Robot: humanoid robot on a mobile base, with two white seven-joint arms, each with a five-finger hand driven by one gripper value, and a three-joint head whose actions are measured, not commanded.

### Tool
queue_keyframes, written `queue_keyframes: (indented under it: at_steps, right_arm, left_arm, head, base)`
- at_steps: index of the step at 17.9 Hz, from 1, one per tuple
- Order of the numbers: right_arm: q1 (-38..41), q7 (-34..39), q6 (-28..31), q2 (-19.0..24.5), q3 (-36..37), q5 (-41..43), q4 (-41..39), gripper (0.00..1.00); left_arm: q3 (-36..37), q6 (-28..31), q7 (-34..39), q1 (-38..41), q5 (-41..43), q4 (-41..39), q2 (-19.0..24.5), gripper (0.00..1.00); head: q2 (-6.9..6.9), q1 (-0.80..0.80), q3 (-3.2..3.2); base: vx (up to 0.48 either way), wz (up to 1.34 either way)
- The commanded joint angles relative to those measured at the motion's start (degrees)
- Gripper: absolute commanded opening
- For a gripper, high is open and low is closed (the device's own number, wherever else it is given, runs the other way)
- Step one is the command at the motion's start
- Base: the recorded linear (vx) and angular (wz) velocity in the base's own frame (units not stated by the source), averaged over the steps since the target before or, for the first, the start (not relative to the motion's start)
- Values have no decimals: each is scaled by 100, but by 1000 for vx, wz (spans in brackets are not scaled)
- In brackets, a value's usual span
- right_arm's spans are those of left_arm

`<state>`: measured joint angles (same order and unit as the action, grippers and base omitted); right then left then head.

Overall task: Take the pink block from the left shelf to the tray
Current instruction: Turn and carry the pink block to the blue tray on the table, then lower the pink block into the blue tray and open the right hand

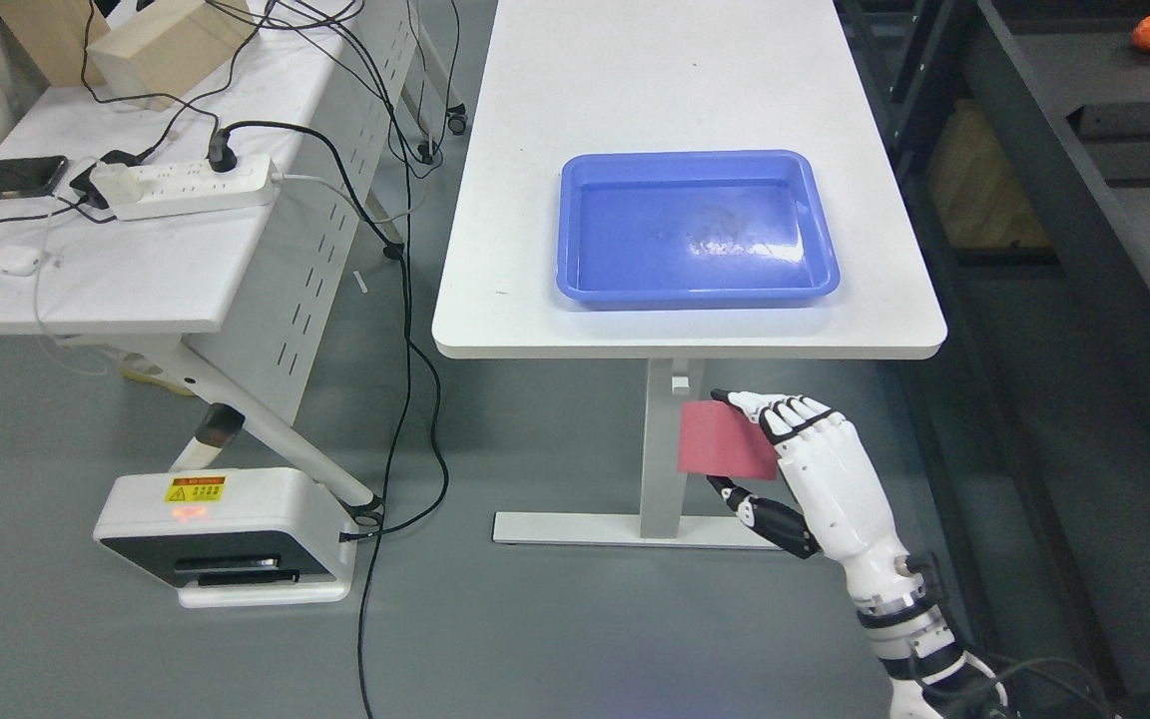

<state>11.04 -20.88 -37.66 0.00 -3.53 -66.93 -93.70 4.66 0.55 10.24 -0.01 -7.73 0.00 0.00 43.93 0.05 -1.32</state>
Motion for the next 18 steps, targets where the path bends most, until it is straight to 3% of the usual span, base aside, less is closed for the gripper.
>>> queue_keyframes:
  at_steps: [1, 18]
  right_arm:
    - [-102, 119, 39, -100, -148, -13, 0, 5]
    - [-181, 742, 390, -100, -306, -66, 0, 5]
  left_arm:
    - [0, -2, 5, -166, 0, -100, 100, 100]
    - [0, -2, 5, -166, 0, -100, 100, 100]
  head:
    - [0, 0, 0]
    - [0, 0, 0]
  base:
    - [210, 43]
    - [208, 1]
